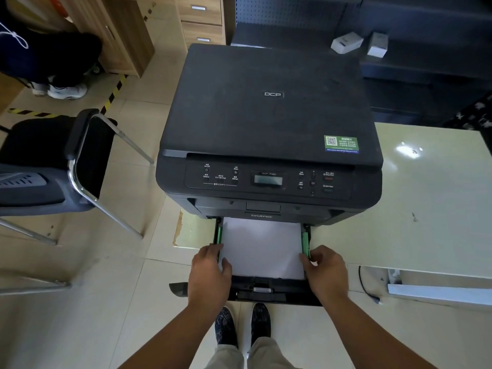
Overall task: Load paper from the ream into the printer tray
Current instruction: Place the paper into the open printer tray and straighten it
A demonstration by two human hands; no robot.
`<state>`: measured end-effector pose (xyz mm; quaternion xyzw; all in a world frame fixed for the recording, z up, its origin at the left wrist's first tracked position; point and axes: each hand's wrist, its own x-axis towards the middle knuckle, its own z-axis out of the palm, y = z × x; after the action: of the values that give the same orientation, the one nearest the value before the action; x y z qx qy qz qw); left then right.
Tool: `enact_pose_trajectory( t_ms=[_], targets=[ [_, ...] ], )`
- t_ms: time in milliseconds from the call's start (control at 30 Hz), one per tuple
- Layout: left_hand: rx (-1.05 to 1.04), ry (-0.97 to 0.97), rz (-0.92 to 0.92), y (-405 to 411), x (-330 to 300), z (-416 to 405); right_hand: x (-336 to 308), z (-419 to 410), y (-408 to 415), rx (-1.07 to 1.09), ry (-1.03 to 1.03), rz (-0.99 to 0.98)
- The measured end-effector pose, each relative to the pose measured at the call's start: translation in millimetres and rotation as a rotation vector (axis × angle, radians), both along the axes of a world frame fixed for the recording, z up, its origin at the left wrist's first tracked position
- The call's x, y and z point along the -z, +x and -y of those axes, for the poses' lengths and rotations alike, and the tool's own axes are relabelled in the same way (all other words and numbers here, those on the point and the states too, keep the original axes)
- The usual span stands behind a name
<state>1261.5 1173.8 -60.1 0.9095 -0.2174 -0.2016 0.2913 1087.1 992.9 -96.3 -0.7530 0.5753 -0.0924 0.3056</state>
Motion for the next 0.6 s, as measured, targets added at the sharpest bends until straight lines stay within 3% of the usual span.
enact_pose_trajectory(
  t_ms=[333, 600],
  targets=[
    [-0.135, -0.039, -0.106, -3, -1, 5, -4, -9, 15, 0.165, -0.032, -0.085],
    [-0.007, -0.02, -0.038, -1, -5, 0, -3, -6, 18, 0.167, 0.05, -0.047]
  ],
)
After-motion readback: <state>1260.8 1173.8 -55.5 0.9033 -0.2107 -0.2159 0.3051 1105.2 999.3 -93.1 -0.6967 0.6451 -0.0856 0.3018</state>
